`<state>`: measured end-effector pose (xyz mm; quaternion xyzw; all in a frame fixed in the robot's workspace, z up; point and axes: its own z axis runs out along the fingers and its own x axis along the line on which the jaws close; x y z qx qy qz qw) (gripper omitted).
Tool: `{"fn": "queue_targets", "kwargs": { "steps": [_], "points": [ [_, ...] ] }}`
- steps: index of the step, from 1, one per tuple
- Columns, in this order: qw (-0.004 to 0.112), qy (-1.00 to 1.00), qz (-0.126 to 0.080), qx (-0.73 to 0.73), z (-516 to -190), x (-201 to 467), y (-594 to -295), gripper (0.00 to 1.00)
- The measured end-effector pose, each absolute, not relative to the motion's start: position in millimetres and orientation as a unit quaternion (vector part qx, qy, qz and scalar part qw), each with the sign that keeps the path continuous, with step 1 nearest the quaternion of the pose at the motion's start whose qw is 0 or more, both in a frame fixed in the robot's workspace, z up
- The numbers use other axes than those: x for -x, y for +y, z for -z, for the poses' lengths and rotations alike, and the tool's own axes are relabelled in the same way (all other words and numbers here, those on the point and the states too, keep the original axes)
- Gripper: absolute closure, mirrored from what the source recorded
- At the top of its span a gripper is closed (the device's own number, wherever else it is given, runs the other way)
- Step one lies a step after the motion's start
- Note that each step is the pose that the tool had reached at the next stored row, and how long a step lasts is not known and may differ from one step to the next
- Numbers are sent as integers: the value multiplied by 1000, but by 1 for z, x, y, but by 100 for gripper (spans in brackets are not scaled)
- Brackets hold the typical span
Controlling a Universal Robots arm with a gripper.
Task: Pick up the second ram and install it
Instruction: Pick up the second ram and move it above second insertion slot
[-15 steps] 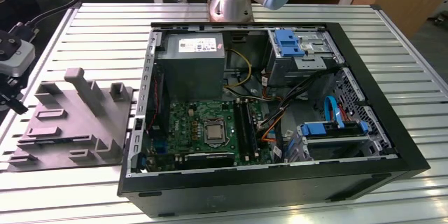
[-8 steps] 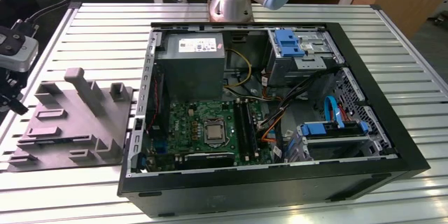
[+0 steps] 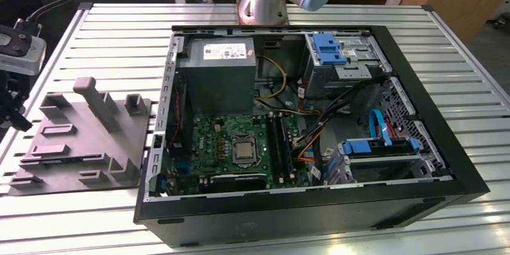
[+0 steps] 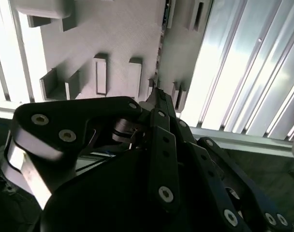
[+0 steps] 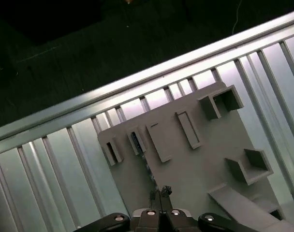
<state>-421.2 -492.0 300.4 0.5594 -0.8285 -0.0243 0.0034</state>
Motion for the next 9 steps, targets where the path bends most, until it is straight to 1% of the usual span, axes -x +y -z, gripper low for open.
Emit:
{"fn": "queue_targets", "kwargs": {
  "steps": [9],
  "points": [
    [5,-782,24,-622,-298,421,-492,90]
  ]
}}
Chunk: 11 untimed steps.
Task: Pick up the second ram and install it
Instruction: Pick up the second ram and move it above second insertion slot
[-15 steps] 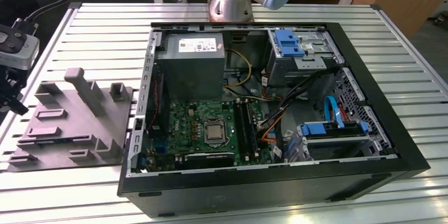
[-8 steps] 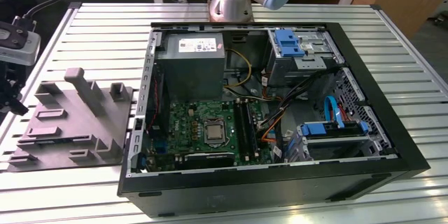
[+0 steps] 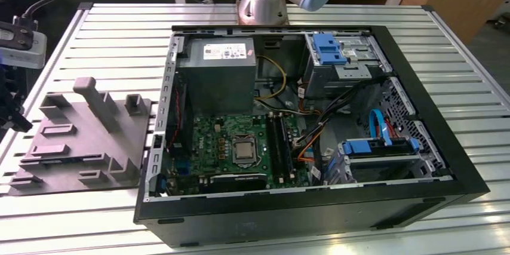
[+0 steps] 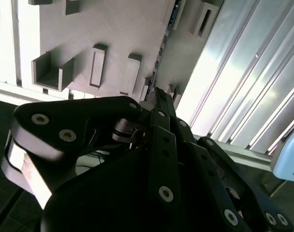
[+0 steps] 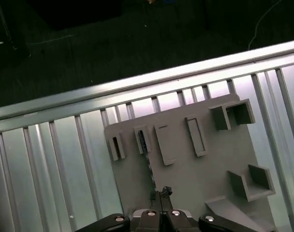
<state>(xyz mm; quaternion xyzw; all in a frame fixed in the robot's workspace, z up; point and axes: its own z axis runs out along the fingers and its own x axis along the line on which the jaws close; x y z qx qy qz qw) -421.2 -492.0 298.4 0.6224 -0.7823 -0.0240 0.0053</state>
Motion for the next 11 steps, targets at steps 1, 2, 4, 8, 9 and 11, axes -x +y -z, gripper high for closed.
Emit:
{"fn": "queue_targets", "kwargs": {
  "steps": [1,2,4,8,9,11],
  "points": [
    [5,-777,24,-629,-298,421,-492,90],
    [6,-771,24,-636,-298,421,-492,90],
    [6,-760,24,-649,-298,421,-492,90],
    [8,-739,22,-673,-297,422,-492,90],
    [9,-734,22,-679,-297,422,-492,90],
    [9,-721,21,-692,-297,422,-492,90]
  ]
}}
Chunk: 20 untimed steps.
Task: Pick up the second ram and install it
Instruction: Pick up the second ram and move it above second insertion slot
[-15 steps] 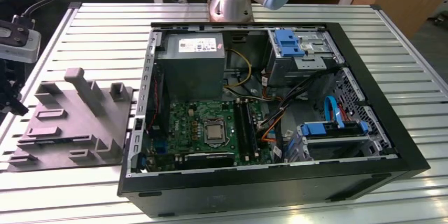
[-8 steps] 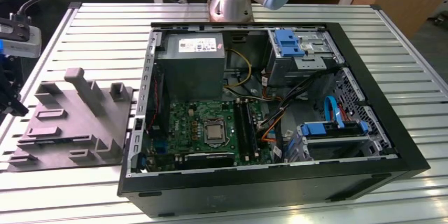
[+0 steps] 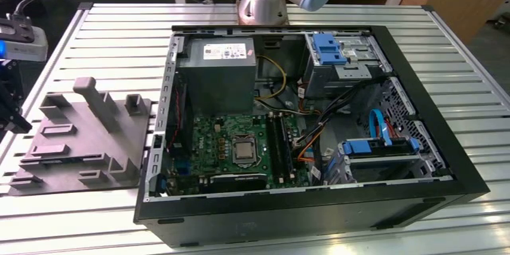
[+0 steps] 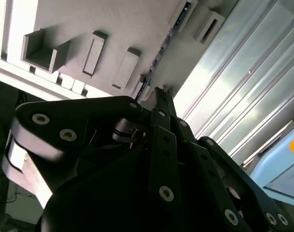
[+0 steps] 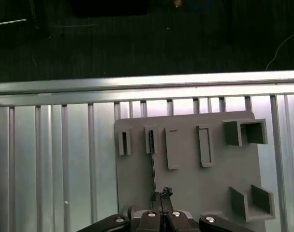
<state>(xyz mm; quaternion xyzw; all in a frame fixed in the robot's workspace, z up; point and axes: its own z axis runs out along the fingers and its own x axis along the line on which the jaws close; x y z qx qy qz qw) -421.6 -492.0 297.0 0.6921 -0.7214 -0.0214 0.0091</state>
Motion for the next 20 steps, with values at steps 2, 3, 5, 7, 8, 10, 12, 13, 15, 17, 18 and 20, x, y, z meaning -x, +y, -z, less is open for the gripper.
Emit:
{"fn": "queue_targets", "kwargs": {
  "steps": [2,3,5,7,8,10,12,13,15,17,18,20],
  "points": [
    [9,-709,21,-705,-297,422,-492,90],
    [10,-703,21,-711,-297,422,-492,90],
    [10,-690,21,-724,-296,422,-492,90],
    [10,-679,21,-734,-296,422,-492,90],
    [10,-677,21,-736,-296,422,-492,90],
    [10,-677,21,-736,-296,422,-492,90],
    [10,-677,21,-736,-296,422,-492,90],
    [10,-676,21,-736,-296,422,-492,90],
    [10,-674,21,-738,-296,422,-492,90],
    [10,-674,21,-739,-296,422,-492,90],
    [9,-673,21,-739,-295,422,-492,90],
    [9,-673,21,-739,-294,422,-492,90]
  ]
}}
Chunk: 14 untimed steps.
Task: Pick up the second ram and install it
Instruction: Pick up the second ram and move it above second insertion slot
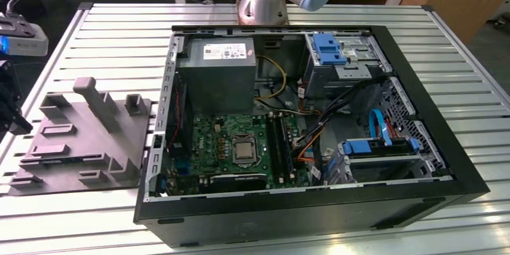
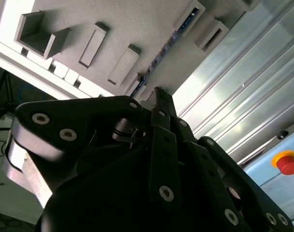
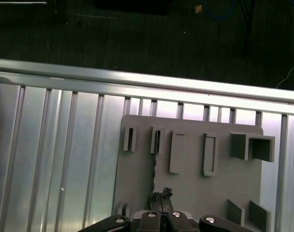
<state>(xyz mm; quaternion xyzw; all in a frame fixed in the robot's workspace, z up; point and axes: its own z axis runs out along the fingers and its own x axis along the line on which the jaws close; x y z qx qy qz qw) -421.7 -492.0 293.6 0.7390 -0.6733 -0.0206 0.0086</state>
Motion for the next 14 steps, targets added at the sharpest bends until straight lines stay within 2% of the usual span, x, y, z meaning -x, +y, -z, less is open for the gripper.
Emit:
{"fn": "queue_targets", "kwargs": {
  "steps": [14],
  "points": [
    [2,-707,26,-707,-280,422,-493,90]
  ]
}}
